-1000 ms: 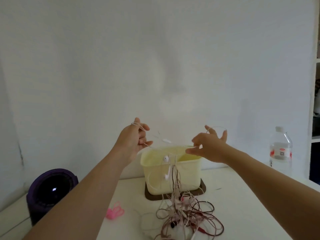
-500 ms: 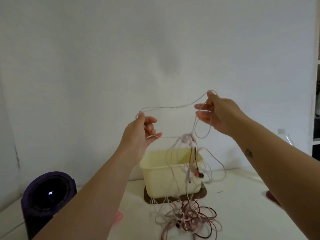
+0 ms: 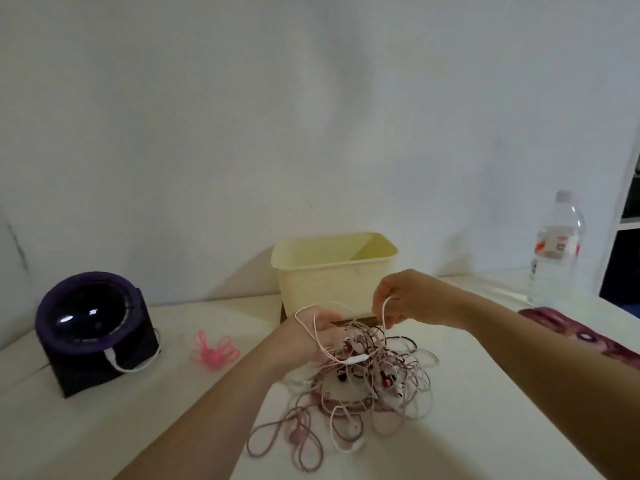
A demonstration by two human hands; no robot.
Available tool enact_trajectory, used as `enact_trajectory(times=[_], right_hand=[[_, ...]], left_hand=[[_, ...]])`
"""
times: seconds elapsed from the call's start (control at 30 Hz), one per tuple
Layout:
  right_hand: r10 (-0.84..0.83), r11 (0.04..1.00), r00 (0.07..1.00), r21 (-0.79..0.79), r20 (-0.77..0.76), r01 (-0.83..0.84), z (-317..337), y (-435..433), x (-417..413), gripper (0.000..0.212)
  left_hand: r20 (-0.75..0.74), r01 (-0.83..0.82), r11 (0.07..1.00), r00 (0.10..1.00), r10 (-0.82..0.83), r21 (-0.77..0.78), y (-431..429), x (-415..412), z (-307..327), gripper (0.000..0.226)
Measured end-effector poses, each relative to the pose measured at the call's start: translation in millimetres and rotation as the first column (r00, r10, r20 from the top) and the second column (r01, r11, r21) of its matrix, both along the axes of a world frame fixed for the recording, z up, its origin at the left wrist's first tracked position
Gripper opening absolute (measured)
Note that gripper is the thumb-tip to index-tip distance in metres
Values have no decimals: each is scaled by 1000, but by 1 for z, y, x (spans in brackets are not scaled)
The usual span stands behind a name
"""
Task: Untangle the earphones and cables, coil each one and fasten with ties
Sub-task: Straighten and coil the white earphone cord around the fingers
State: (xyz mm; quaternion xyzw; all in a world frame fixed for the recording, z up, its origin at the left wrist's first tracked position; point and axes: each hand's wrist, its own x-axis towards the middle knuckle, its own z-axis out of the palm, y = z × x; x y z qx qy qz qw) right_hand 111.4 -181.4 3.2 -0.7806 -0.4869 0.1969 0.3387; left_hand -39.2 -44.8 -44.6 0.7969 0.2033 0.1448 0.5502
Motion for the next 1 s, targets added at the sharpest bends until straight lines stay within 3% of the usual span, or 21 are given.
enact_trajectory(times=[0.13, 0.27, 0.4, 0.5, 0.6, 0.67, 0.73, 0.8, 0.93, 1.0], right_hand=[[-42, 987, 997, 157, 69, 30, 13, 0, 1, 13], [0, 970, 1000, 245, 4, 0, 28, 3, -4, 11], [-67, 927, 996, 373, 66, 37, 44, 3, -3, 9], [-78, 922, 977, 388, 201, -6, 53, 0, 1, 13], [-41, 982, 857, 180, 514, -61, 58, -4, 2, 14], [4, 999, 766, 37, 643, -36, 56, -5, 7, 19], [0, 1000, 761, 7, 648, -6, 55, -6, 13, 16], [-68, 998, 791, 43, 608, 53, 55, -5, 19, 20], [-333, 936, 810, 275, 483, 221, 62, -5, 18, 32], [-380, 908, 850, 323, 364, 268, 68, -5, 17, 47]], left_hand=[[-17, -55, 910, 998, 68, 411, 15, 10, -3, 38], [-82, 94, 892, 995, -64, 441, 12, 23, 0, 32], [-13, 77, 857, 997, -82, 510, 0, 32, -1, 14], [74, 9, 899, 996, -46, 438, -1, 31, 3, 13], [190, -89, 953, 981, 34, 289, 1, 33, 14, 14], [301, -134, 988, 948, 107, 73, 5, 32, 25, 17], [380, -48, 996, 922, 75, -81, 7, 25, 40, 19], [413, -37, 998, 909, 56, -54, 7, 17, 53, 22], [462, -216, 973, 857, 229, -80, 5, 14, 71, 18], [446, -263, 959, 849, 283, -107, 7, 12, 76, 17]])
